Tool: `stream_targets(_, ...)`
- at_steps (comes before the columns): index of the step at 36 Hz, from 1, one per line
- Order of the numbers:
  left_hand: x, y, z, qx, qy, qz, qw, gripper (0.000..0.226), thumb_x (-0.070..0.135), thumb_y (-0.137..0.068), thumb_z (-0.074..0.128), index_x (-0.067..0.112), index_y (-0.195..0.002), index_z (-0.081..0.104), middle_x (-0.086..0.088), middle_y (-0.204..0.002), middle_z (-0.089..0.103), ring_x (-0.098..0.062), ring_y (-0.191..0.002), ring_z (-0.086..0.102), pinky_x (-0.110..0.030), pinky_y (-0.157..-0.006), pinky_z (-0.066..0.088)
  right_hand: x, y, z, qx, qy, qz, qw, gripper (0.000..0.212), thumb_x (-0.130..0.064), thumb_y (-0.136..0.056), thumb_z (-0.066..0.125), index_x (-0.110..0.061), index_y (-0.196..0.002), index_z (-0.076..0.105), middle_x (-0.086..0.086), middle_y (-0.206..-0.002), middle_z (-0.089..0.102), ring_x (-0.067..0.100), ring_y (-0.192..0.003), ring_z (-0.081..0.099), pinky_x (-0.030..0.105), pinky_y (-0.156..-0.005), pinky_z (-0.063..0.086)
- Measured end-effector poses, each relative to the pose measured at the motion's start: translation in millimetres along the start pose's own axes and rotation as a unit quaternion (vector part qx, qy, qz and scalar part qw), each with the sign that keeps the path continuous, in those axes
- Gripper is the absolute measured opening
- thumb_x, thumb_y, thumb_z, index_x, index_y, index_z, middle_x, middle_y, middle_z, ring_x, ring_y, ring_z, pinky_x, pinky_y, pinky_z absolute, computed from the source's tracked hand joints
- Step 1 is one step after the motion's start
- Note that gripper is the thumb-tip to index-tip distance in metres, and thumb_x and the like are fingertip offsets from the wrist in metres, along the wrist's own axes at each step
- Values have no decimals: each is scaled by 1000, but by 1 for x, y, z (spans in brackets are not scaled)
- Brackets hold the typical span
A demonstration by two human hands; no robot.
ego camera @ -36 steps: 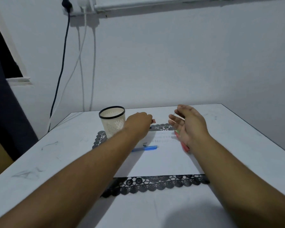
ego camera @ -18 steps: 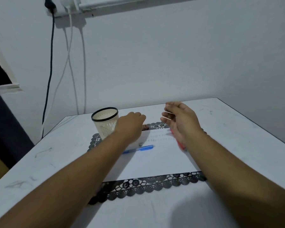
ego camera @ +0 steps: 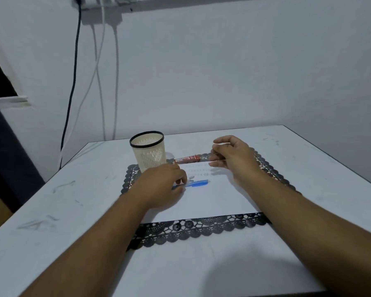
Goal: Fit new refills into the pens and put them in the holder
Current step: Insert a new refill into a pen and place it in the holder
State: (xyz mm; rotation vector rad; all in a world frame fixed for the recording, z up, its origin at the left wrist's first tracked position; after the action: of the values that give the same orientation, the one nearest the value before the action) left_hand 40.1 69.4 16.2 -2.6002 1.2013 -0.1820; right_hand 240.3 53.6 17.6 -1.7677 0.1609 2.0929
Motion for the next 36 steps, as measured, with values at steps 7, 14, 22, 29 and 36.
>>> stream_targets(7, 0, 3, 3, 12, 14, -23, 1000, 14, 26, -99, 54, 30, -102, 67, 15, -96, 60, -10, -86, 54, -33, -72, 50, 3, 4, 6, -8, 8, 2, 1000, 9, -3, -99, 63, -5, -108, 62, 11, -79, 70, 26, -66, 69, 38, -63, 62)
stream_targets(14, -13, 3, -3, 26, 85, -31, 996, 20, 17, -103, 54, 20, -116, 70, 5, -107, 65, -16, -101, 60, -29, -81, 45, -3, 7, 11, -16, 20, -22, 999, 7, -2, -101, 60, -7, -105, 60, 13, -86, 69, 29, -68, 71, 36, -61, 62)
stream_targets(22, -14, 6, -9, 41, 154, -35, 987, 16, 19, -101, 60, 35, -98, 59, 18, -92, 56, -2, -84, 55, -17, -67, 39, -15, 11, 14, -15, -28, -44, 999, 8, 0, -99, 61, -5, -105, 61, 15, -88, 70, 30, -73, 74, 32, -64, 63)
stream_targets(29, -16, 7, -9, 43, 187, -49, 980, 18, 19, -100, 60, 36, -94, 59, 16, -91, 60, -5, -83, 56, -19, -67, 40, -23, 17, 18, -17, -52, -59, 997, 9, 1, -99, 61, -3, -107, 60, 12, -84, 71, 32, -75, 74, 36, -67, 65)
stream_targets(36, -15, 7, -10, 47, 185, -47, 980, 11, 20, -101, 59, 29, -98, 64, 15, -92, 61, -6, -84, 57, -18, -67, 40, -31, 19, 15, 0, -62, -77, 995, 6, -1, -101, 60, -6, -106, 59, 12, -85, 71, 33, -76, 75, 36, -61, 63)
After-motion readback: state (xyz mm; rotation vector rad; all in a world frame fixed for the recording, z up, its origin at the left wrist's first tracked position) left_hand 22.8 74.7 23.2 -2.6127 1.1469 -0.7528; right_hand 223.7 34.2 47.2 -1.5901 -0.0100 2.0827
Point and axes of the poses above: each hand's wrist, its own y-axis away from the middle knuckle, its own z-axis out of the palm, x = y × z, the point moved 8 cm from there along -y, towards the middle knuckle
